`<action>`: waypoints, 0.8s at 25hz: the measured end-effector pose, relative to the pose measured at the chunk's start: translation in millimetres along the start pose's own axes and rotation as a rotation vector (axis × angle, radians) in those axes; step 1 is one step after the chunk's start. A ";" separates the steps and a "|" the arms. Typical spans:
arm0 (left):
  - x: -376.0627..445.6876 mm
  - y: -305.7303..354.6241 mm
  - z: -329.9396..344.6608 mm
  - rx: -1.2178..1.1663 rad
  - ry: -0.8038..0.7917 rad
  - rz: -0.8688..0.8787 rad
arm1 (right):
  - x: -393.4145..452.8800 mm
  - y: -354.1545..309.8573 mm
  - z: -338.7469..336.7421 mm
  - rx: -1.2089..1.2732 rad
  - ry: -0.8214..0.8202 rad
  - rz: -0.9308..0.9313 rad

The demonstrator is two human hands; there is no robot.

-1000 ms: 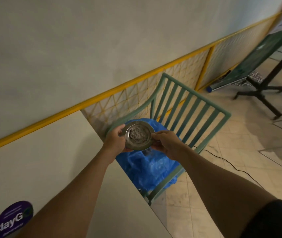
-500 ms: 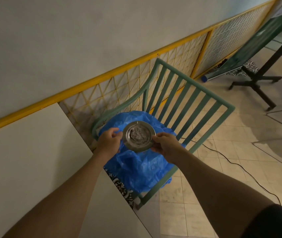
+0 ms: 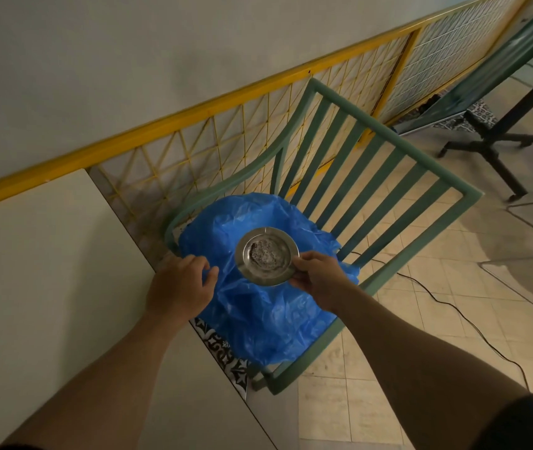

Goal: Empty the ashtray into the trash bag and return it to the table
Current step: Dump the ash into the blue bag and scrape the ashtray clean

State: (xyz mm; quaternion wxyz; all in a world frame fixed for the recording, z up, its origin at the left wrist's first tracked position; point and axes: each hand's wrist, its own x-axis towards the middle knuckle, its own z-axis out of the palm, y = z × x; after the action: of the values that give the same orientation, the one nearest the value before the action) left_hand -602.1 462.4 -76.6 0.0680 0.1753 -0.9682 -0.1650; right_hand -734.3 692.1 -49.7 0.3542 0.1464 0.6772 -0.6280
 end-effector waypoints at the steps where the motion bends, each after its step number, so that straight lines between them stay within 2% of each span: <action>1: -0.5 -1.6 1.4 -0.001 0.025 0.009 | 4.6 2.6 1.0 0.001 0.002 -0.004; 4: -2.4 -2.2 0.9 -0.042 0.048 -0.015 | 14.7 5.0 5.6 -0.026 0.042 -0.050; 14: -0.5 0.3 1.4 -0.059 0.047 -0.064 | 51.1 -19.9 0.5 -0.238 0.322 -0.276; 20: -0.9 0.2 1.2 -0.058 0.052 -0.068 | 63.9 -27.5 2.9 -0.523 0.392 -0.450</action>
State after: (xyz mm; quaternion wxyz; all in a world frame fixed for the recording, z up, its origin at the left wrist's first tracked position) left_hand -601.6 463.2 -77.7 0.0925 0.2102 -0.9544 -0.1905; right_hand -796.3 668.9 -71.5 0.0971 0.0161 0.8844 -0.4563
